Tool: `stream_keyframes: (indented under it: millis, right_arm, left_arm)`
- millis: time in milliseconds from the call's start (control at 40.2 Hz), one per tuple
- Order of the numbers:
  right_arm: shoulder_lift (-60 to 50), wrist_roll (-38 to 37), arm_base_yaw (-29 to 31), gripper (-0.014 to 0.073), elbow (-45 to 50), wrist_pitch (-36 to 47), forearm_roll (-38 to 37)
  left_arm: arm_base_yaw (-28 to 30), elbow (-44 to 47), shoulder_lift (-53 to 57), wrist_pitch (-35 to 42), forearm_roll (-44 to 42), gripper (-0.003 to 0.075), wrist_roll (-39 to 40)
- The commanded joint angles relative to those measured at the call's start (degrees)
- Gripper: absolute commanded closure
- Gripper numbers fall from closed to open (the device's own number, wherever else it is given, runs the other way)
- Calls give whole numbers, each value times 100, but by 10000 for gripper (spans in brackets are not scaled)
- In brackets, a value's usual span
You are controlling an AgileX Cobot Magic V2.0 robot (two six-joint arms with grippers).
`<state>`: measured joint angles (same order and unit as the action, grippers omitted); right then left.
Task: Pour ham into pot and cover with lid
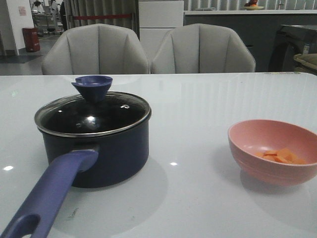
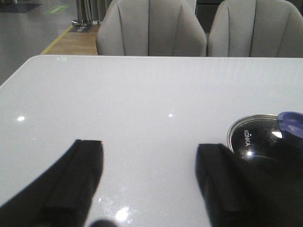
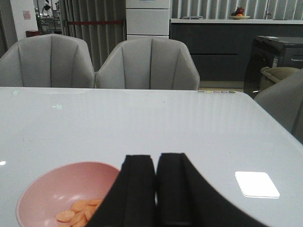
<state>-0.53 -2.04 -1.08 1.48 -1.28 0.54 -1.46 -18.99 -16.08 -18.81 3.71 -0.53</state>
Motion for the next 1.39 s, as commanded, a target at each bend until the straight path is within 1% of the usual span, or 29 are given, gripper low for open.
stream_keyframes:
  millis: [0,75,174,224,398,497,621,820,994,1168,1218,1367]
  right_arm:
    - [-106,18,7,433,62,438,-54]
    - [-106,18,7,433,62,438,-54]
    - [-106,18,7,433,62,438,-54]
    - [-106,18,7,433,62,438,-54]
    - [-106,18,7,433,62,438,-54]
    - [-112,18,7,433,62,438,-54]
    - [-112,18,7,433,62,438,-54]
    - [-112,18,7,433,62,438,-54]
    - [-112,18,7,433,62,438,-54]
    - [-111,18,-5,433,62,438,-54]
    - [-111,18,-5,433,62,438,-54]
    - [-111,18,-5,433,62,438,-54]
  left_arm:
    - [1,-291,-156,198,63,40,53]
    - [1,-520,-368,-165,63,29,53]
    - [-24,-799,-729,-295,397,29,53]
    - [-88,-983,-922,-373,568,29,53]
    - [-396,-1761,-1808,-991,597,29,53]
    - [-567,-2239,-2389,-1288,795,29,53]
    - [-828,-2707,-3072,-1429,971,29,53]
    - [-1459,-3514,-4230,-1548,1078,29,142]
    - [-1982,-4347,-5271,-1874,1068,29,300]
    - [-2286,-5211,-6288,-2546,1026,29,512]
    - [-2349,-5516,-6588,-2800,940,29,621]
    - [-2568,-6325,-7303,-3541,286,29,1158]
